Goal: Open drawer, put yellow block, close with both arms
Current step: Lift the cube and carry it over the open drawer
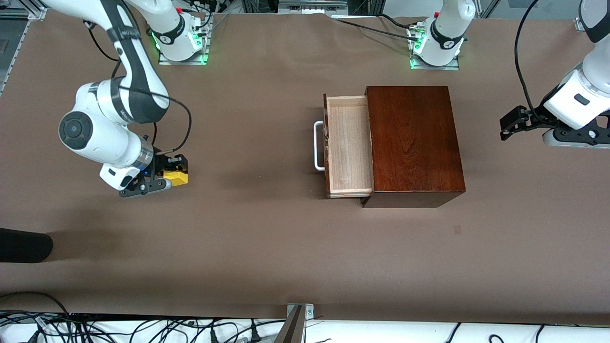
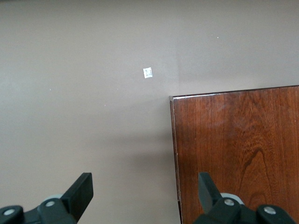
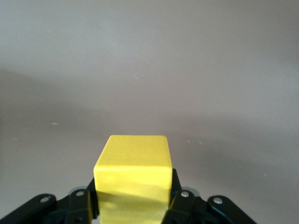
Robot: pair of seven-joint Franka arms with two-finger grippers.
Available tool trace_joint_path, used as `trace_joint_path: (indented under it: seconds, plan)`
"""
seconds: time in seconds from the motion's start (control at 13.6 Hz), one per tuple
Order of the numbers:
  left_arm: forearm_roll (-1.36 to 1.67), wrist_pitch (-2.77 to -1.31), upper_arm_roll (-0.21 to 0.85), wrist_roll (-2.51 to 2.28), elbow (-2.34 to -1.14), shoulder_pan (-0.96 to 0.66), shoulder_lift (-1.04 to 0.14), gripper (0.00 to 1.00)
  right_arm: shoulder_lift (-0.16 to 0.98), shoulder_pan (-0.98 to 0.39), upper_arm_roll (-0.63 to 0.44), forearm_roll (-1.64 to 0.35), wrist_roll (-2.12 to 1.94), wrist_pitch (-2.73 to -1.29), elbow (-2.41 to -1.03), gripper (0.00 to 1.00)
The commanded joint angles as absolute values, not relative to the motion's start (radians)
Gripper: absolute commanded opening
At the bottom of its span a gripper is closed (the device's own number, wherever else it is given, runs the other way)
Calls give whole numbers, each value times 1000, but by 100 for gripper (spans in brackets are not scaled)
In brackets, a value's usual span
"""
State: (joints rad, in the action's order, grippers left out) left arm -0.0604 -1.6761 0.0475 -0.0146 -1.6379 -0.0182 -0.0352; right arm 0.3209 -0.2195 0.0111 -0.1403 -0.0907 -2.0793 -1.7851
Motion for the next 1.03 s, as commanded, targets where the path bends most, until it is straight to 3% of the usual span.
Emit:
trace_joint_path:
  seconds: [0.0, 0.37, 0.96]
  plan:
    - [-37, -1671, 48, -6, -1657, -17, -11, 100, 342, -273, 31, -118, -139, -1981, -1665, 0]
    - [-37, -1670, 51, -6, -1657, -17, -11, 100, 393, -483, 60, -106, -353, -1892, -1514, 0]
    - [-37, -1663, 52, -6, -1657, -17, -9, 100, 682, -779, 58, -57, -324, -1878, -1119, 0]
